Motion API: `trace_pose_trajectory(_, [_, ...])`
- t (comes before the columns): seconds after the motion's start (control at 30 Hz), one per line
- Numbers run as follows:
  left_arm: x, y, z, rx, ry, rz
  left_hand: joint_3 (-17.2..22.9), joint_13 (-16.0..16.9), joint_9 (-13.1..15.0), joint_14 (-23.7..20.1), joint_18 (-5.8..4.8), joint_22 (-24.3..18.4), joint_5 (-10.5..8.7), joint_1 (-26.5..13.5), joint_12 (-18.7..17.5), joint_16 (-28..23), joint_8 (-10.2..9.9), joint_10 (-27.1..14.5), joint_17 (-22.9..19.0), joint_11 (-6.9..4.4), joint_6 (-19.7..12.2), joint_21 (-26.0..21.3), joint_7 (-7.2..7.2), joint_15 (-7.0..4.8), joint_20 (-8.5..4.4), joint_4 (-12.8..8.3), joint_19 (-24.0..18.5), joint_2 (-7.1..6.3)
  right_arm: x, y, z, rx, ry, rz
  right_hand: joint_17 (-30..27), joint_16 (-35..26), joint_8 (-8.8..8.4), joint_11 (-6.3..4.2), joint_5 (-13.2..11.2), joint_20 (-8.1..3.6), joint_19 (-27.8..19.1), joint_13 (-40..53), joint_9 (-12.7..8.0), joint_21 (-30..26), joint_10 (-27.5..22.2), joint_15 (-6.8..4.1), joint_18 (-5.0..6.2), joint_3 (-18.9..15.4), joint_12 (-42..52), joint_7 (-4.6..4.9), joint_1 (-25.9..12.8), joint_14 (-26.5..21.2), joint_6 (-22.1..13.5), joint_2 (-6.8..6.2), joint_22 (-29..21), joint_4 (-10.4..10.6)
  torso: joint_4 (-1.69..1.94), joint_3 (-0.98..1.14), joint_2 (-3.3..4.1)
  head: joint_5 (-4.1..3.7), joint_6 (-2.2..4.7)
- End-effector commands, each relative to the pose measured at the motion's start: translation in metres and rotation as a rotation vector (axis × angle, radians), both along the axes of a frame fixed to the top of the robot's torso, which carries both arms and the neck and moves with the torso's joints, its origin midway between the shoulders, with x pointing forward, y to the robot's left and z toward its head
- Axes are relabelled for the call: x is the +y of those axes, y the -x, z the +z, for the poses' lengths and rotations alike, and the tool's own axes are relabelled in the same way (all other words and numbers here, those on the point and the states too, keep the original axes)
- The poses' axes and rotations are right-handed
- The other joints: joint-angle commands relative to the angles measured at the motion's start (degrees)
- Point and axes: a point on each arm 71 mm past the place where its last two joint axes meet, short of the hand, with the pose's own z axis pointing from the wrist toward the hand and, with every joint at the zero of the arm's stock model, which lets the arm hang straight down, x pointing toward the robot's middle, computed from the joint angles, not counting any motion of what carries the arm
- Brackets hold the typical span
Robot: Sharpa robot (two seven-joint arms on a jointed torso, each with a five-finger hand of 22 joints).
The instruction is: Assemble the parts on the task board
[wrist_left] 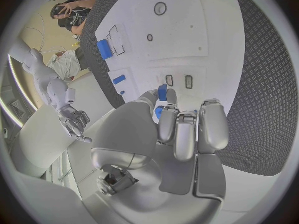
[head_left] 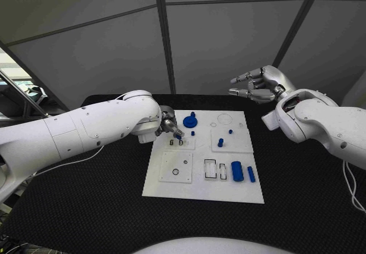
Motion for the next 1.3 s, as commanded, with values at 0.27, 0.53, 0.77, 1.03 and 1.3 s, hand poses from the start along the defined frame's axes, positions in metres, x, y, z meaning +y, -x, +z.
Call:
trace_pose_trajectory(0.27, [0.001,0.003,-0.004,-0.048,0.036,0.064,8.7,9.2,1.1,5.3,-3.15,0.2,-1.95,-2.3,0.3,0.1,0.4,0.7,14.2,-0.13,1.6,0.2,-1.16,-0.16,-0.08,-7.1,0.3,0.11,0.000,-0.001,0.001,0.001,-0.001,0.004,-0.1,-0.3,-0.31,-0.05,0.2,-0.35,0.1,-0.1,-0.1,-0.2,-0.5,-0.36,0.63,-0.1,-0.3,0.03,-0.4,2.1,0.4,0.05,5.8,-0.3,-0.09,-0.04,0.02,0.40,-0.41])
trace_pose_trajectory(0.53, [-0.002,0.007,-0.013,-0.078,0.007,0.046,9.8,9.3,1.9,5.4,-3.20,0.5,-5.73,-3.0,0.4,0.2,0.5,0.7,14.3,-0.22,1.6,0.3,-1.27,-0.26,-0.18,-7.9,0.4,0.52,0.000,-0.001,0.001,0.003,0.000,0.005,-0.1,-0.3,-0.31,-0.05,0.2,-0.35,0.1,-0.1,-0.1,-0.2,-0.5,-0.36,0.63,-0.1,-0.3,0.03,-0.4,2.1,0.4,0.05,5.8,-0.3,-0.12,-0.07,0.06,0.46,-0.66])
trace_pose_trajectory(0.77, [-0.006,0.011,-0.017,-0.113,-0.021,0.018,10.0,9.4,2.0,5.4,-3.24,0.6,-5.95,-3.1,0.5,0.3,0.5,0.8,14.4,-0.25,1.7,0.4,-1.30,-0.28,-0.19,-8.2,0.6,0.43,0.000,-0.001,0.001,0.003,0.000,0.006,-0.1,-0.3,-0.31,-0.05,0.2,-0.35,0.1,-0.1,-0.1,-0.2,-0.5,-0.36,0.63,-0.1,-0.3,0.03,-0.4,2.1,0.4,0.05,5.8,-0.3,-0.09,-0.07,0.05,0.56,-0.79])
trace_pose_trajectory(1.03, [-0.007,0.013,-0.018,-0.115,-0.056,-0.012,10.3,9.4,2.2,5.4,-3.24,0.7,-5.94,-3.1,0.4,0.3,0.5,0.8,14.4,-0.28,1.7,0.4,-1.34,-0.30,-0.21,-8.5,0.6,0.36,0.001,-0.001,0.000,0.004,0.000,0.008,-0.2,-0.3,-0.33,-0.05,0.1,-0.35,0.1,-0.1,-0.1,-0.2,-0.5,-0.36,0.64,-0.2,-0.3,0.02,-0.6,2.1,0.5,0.06,5.7,-0.3,-0.15,-0.08,0.04,0.65,-0.88])
trace_pose_trajectory(1.3, [-0.009,0.015,-0.021,-0.087,-0.082,-0.044,10.7,9.3,2.4,5.4,-3.22,0.6,-5.62,-3.3,0.3,0.3,0.5,0.7,14.4,-0.29,1.8,0.3,-1.34,-0.30,-0.22,-8.9,0.5,0.29,0.001,-0.002,0.000,0.006,0.001,0.011,-0.2,-0.3,-0.33,-0.05,0.1,-0.35,0.1,-0.1,-0.1,-0.2,-0.5,-0.36,0.64,-0.2,-0.3,0.02,-0.6,2.1,0.5,0.06,5.7,-0.3,-0.14,-0.09,0.10,0.58,-0.82])
